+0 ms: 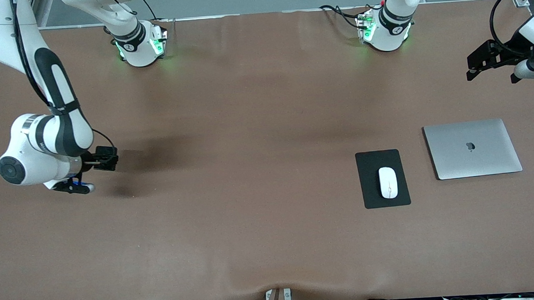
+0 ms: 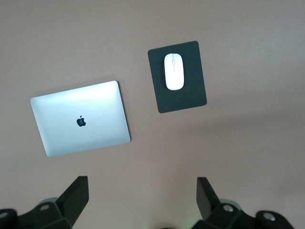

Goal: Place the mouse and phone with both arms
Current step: 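Lower the black phone beside the green toy and open the right gripper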

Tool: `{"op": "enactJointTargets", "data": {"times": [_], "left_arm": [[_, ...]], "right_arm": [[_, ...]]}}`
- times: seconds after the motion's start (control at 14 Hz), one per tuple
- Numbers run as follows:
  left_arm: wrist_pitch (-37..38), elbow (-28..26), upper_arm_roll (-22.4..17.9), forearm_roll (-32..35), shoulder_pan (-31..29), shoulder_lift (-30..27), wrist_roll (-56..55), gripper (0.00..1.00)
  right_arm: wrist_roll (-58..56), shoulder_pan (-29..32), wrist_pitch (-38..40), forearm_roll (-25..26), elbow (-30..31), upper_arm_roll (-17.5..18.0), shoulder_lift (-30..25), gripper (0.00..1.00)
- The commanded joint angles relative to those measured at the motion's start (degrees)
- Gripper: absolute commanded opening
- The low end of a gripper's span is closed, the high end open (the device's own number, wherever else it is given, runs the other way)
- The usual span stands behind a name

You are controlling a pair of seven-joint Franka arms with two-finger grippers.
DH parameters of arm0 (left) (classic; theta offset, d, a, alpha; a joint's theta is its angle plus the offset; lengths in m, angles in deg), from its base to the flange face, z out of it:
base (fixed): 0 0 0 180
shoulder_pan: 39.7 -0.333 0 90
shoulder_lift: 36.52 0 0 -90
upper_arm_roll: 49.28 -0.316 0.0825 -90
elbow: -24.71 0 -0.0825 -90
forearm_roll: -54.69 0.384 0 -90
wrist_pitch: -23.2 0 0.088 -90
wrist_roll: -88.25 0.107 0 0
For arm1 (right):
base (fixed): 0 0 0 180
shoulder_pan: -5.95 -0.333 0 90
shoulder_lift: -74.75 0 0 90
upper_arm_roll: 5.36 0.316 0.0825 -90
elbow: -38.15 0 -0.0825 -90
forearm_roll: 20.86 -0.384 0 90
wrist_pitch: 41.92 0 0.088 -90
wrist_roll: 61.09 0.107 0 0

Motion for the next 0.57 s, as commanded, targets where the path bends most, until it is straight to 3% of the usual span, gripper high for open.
{"op": "enactJointTargets", "data": {"times": [0.0,0.5], "left_arm": [[2.02,2.08,0.52,0.31,-0.70,0.89,0.00,1.00],[2.99,2.08,0.52,0.22,-0.70,0.80,0.17,1.00]], "right_arm": [[-2.91,0.25,-6.28,0.96,7.28,-0.90,-2.24,0.00],[-5.81,0.34,-16.14,0.96,13.27,-1.60,-1.19,0.00]]}}
